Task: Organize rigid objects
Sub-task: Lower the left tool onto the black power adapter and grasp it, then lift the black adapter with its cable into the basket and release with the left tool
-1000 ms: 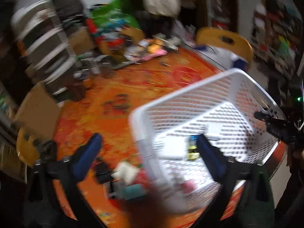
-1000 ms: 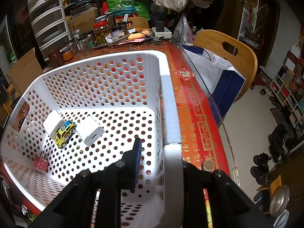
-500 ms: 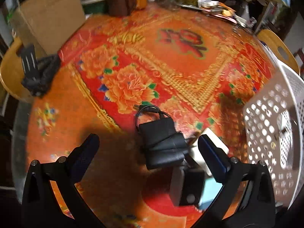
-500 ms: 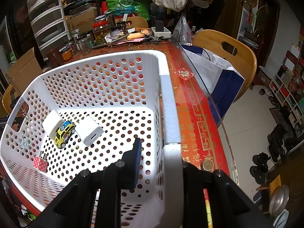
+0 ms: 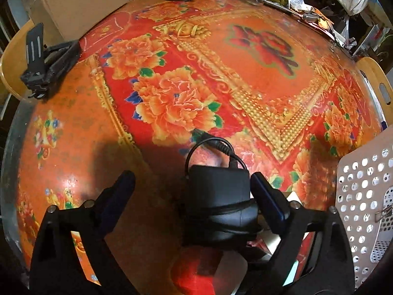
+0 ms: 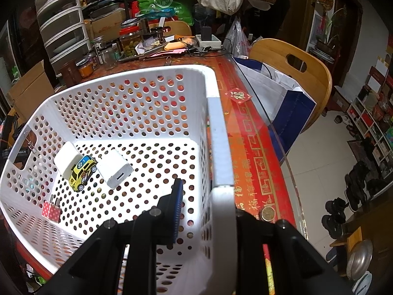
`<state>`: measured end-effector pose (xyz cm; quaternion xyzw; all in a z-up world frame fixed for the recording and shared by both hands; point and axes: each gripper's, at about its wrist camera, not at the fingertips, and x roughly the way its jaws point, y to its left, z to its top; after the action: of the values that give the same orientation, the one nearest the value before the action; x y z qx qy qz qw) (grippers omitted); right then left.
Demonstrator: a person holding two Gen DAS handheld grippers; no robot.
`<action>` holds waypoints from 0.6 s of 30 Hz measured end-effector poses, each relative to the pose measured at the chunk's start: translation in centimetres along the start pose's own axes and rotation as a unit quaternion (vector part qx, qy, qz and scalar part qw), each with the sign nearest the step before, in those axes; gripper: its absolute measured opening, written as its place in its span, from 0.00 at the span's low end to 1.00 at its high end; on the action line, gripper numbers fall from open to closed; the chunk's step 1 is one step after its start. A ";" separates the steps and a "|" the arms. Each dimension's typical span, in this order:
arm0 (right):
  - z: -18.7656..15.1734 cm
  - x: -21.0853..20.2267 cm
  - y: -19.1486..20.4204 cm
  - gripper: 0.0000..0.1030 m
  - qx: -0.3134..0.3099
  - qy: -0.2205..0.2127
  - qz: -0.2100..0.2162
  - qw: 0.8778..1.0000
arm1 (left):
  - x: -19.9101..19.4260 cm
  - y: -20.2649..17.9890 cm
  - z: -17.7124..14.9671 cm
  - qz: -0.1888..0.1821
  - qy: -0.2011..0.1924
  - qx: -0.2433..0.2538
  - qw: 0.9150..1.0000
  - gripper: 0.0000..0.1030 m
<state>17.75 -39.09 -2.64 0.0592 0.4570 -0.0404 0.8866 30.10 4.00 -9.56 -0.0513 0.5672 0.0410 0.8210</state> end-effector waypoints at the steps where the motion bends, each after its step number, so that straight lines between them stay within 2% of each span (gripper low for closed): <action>1: 0.0 0.0 0.0 0.20 0.000 0.000 0.000 1.000 | -0.1 -0.1 -0.1 0.004 -0.003 0.001 1.000 0.78; 2: 0.0 0.0 0.0 0.20 0.001 -0.001 0.000 1.000 | -0.3 -0.3 -0.3 0.008 -0.009 0.002 1.000 0.72; 3: 0.0 0.0 0.0 0.20 0.001 -0.001 0.001 1.000 | -0.6 -0.4 -0.4 0.006 -0.014 0.003 1.000 0.58; 4: 0.0 0.0 0.0 0.20 0.001 -0.002 0.001 1.000 | -0.9 -0.6 -0.5 0.004 -0.018 0.007 1.000 0.49; 7: 0.0 0.0 0.0 0.20 0.001 -0.001 0.001 1.000 | -1.2 -0.7 -0.7 -0.021 -0.021 0.008 1.000 0.48; 12: 0.0 0.0 0.0 0.20 0.001 -0.001 0.001 1.000 | -3.4 -0.5 -0.7 -0.007 -0.067 0.017 0.998 0.48; 16: -0.1 0.0 0.0 0.20 0.001 -0.002 0.001 1.000 | -5.8 -0.2 -0.3 0.044 -0.111 0.024 0.993 0.48; 18: -0.1 0.0 0.0 0.20 0.000 -0.002 0.001 1.000 | -6.8 -0.1 -0.2 0.053 -0.122 0.024 0.991 0.48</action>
<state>17.69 -39.09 -2.64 0.0597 0.4556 -0.0402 0.8873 27.52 3.79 -3.27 0.0041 0.4657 0.0770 0.8816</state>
